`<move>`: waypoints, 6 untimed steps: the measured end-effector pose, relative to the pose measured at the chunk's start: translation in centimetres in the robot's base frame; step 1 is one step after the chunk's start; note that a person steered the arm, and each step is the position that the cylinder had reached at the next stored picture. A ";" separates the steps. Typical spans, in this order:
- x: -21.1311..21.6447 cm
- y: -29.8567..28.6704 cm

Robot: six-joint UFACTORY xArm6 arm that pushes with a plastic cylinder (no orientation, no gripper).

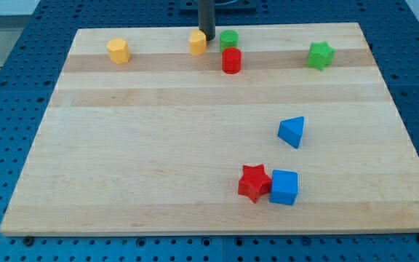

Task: Push the green circle to the bottom left of the red circle

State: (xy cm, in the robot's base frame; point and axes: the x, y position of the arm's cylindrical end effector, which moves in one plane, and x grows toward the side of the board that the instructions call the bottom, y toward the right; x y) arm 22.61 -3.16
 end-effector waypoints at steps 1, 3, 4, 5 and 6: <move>2.9 -6.4; 4.1 -9.4; 0.6 -3.0; -0.9 4.5; -0.9 7.9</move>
State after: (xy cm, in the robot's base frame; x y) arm 21.70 4.78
